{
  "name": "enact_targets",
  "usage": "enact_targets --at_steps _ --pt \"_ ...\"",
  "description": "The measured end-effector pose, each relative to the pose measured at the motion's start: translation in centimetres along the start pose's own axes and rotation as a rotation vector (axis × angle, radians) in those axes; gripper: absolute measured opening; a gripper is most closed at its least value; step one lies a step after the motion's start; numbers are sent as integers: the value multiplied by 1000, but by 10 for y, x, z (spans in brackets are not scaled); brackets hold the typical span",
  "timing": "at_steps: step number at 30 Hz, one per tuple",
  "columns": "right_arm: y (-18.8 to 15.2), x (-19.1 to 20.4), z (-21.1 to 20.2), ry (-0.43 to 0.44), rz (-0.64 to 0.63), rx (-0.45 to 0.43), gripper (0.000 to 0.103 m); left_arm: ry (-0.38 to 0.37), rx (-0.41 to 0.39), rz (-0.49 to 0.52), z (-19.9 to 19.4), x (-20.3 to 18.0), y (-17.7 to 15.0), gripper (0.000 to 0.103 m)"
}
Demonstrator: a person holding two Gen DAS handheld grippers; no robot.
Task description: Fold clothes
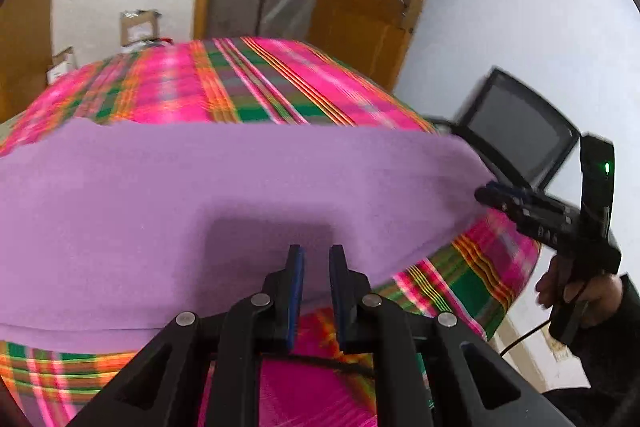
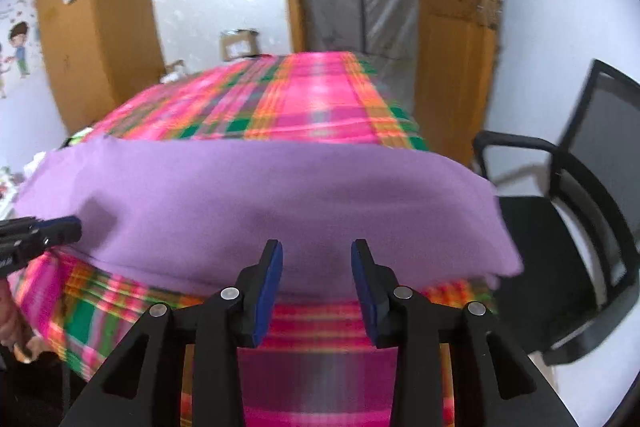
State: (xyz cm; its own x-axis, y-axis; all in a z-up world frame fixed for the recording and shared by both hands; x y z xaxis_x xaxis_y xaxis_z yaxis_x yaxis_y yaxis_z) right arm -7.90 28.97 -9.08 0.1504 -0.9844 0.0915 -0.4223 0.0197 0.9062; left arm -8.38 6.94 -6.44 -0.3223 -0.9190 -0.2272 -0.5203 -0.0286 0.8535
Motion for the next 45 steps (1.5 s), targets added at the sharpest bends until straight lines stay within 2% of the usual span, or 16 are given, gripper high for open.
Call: enact_targets --at_steps 4,9,13,15,18,22,26,32,34,38,45 --pt "14 26 6 72 3 -13 37 88 -42 -63 -27 35 14 13" --pt "11 38 20 91 12 28 37 179 -78 -110 -65 64 18 13" --pt "-10 38 31 75 6 93 37 219 -46 -118 -64 76 5 13" --pt "-14 38 24 70 -12 75 37 231 -16 -127 -58 79 -4 13" --pt "-20 38 14 67 -33 74 37 206 -11 -127 -55 74 -8 13" --pt "-26 36 4 60 -36 73 37 169 -40 -102 -50 66 3 13" --pt "-13 31 9 44 -4 58 30 147 -41 -84 -32 62 13 13" --pt "16 31 44 27 6 38 24 151 10 -87 -7 65 1 13" --pt "14 34 53 26 11 48 24 158 26 -83 -3 67 -7 13" --pt "5 31 61 22 24 72 23 166 -3 -58 -4 65 -14 14" --pt "3 32 60 16 -9 91 22 152 -24 -88 -4 65 -15 14"
Point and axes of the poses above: each gripper's, at about its wrist camera, not at the fingertips, and z roughly the way its jaws point, x to its left, y to its top, the point moved 8 cm from there along z, roughly the way its jaws point, and after that the axes turned 14 degrees about -x, right-handed, at the moved point
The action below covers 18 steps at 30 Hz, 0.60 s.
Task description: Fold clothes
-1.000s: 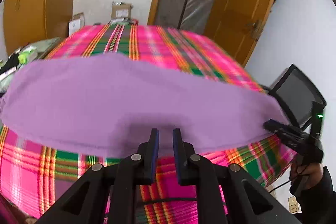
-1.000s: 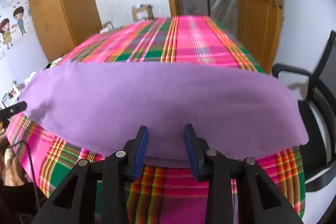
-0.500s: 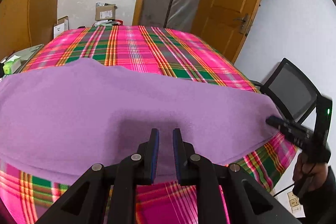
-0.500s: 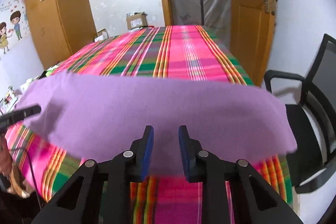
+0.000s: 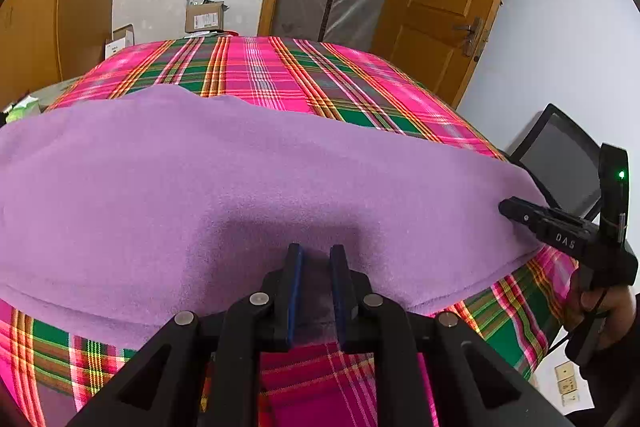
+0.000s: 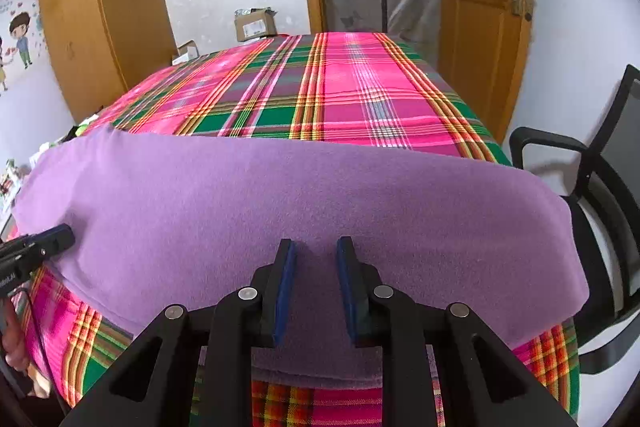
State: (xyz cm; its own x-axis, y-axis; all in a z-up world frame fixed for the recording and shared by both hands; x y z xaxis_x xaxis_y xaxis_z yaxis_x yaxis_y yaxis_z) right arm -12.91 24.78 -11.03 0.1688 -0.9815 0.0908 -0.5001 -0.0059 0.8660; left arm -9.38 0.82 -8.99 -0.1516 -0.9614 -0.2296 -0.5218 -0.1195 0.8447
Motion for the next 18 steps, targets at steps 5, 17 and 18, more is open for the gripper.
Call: enact_targets --at_steps 5,17,18 --pt "-12 -26 -25 -32 41 -26 19 -13 -5 -21 0 3 0 14" --pt "1 -115 -45 -218 199 -69 15 -24 -8 -44 -1 5 0 14" --pt "2 -114 -41 -216 186 -60 15 -26 -8 -47 -1 5 0 14"
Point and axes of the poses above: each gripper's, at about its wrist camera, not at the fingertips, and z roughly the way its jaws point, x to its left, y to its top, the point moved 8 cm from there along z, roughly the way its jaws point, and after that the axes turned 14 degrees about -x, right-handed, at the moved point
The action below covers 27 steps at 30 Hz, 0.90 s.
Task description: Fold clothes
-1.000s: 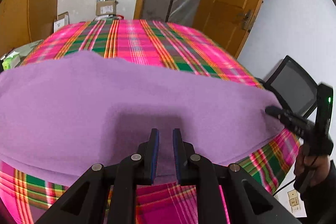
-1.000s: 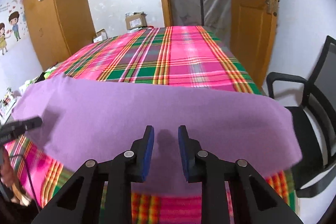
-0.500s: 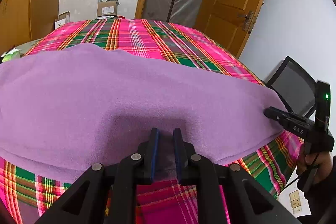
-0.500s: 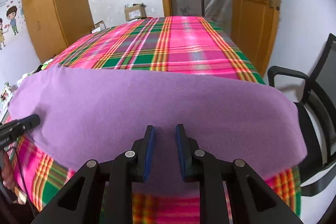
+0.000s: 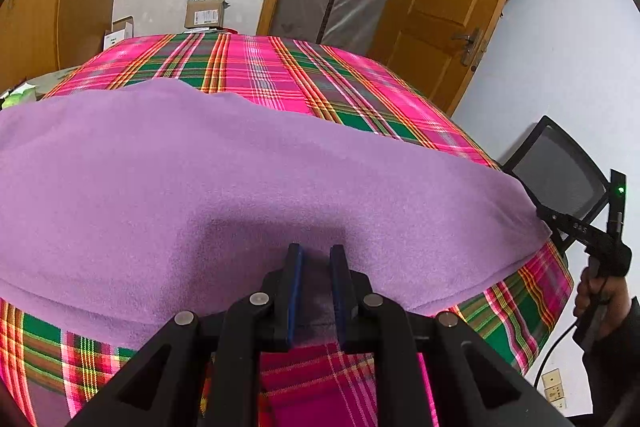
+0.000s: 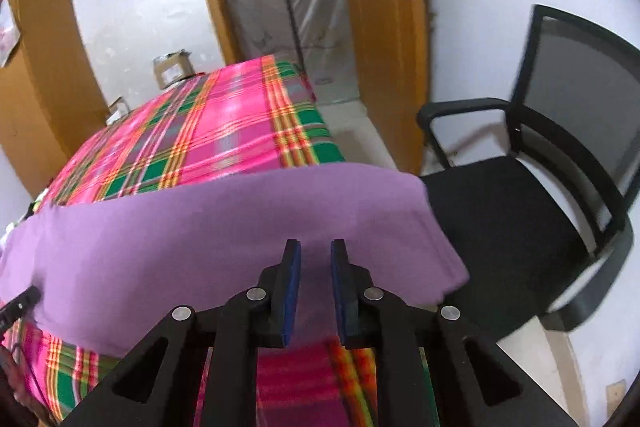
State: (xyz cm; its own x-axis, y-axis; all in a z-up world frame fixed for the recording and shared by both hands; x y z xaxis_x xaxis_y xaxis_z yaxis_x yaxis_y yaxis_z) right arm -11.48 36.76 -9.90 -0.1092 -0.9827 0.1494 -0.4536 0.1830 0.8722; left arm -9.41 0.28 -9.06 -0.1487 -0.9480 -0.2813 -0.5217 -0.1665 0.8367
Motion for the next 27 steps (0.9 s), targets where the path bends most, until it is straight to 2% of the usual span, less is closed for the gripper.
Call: enact_targets --at_steps 1,4,7,10,12,14,17,18,20,23,27 --pt "-1 -2 7 -28 -30 21 14 -1 0 -1 0 0 0 14" --pt "4 -24 12 -74 38 19 13 -3 -1 -4 0 1 0 14" --pt "13 -36 12 -117 52 2 16 -3 -2 -2 0 1 0 14" --pt "19 -20 9 -51 35 -23 16 -2 -1 1 0 1 0 14" --pt "16 -6 13 -27 -10 -5 16 -2 -1 1 0 1 0 14" --pt "11 -11 18 -47 8 18 13 -1 -2 0 0 0 0 14" --pt "13 -20 12 -101 13 11 16 1 -3 2 -1 0 0 14" --pt "13 -16 7 -77 12 3 16 2 -3 3 -1 0 0 14" --pt "4 5 -8 25 -1 -2 16 4 -3 3 0 -1 0 14" --pt "-21 26 -21 84 -51 28 16 6 -3 7 0 -1 0 14" --pt "-32 33 -30 69 -106 20 17 9 -3 13 -1 -1 0 14"
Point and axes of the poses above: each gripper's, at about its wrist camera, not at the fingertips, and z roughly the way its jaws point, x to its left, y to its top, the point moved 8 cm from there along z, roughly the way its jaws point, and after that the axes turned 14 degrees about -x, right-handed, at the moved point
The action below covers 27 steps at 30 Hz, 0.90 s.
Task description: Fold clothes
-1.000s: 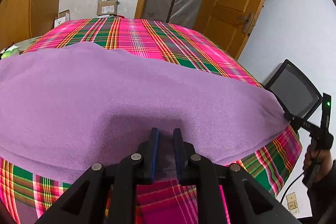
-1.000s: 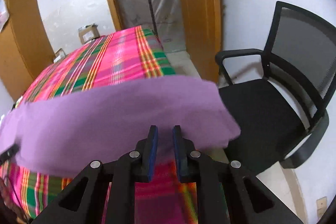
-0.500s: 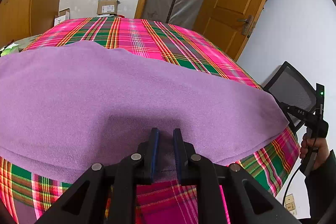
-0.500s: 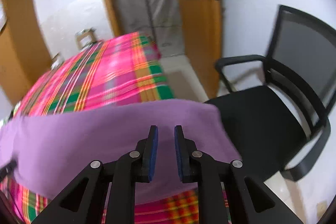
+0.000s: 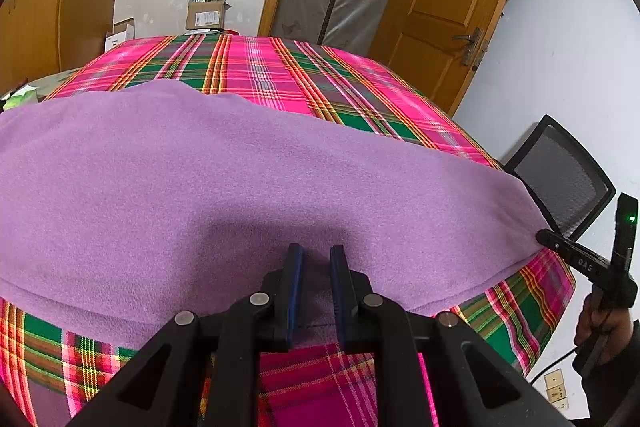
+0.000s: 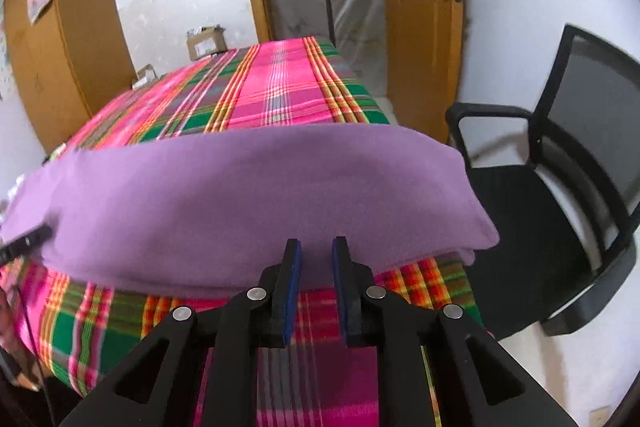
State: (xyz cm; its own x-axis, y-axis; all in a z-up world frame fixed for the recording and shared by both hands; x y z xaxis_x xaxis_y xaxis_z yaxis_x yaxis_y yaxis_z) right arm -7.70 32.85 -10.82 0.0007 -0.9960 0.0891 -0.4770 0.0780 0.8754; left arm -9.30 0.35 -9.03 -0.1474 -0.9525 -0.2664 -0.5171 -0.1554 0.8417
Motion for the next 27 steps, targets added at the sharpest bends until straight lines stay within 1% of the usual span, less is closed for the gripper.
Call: enact_targets --at_steps 1,6,9,11,14,21,27 --pt "1 3 -1 0 -1 9 17 0 0 -1 0 0 0 14" --pt "13 46 6 110 -15 2 16 -5 -1 -13 1 1 1 14" --pt "16 70 16 131 -50 21 16 -2 0 -7 1 1 1 14" --pt "8 81 23 136 -64 62 16 1 1 -1 2 0 1 14" --pt "1 82 19 119 -72 66 17 2 1 0 1 0 0 14" --pt "-2 81 17 101 -73 82 16 7 1 10 2 -1 0 14" --pt "-4 82 15 102 -71 78 17 9 1 10 2 -2 0 14"
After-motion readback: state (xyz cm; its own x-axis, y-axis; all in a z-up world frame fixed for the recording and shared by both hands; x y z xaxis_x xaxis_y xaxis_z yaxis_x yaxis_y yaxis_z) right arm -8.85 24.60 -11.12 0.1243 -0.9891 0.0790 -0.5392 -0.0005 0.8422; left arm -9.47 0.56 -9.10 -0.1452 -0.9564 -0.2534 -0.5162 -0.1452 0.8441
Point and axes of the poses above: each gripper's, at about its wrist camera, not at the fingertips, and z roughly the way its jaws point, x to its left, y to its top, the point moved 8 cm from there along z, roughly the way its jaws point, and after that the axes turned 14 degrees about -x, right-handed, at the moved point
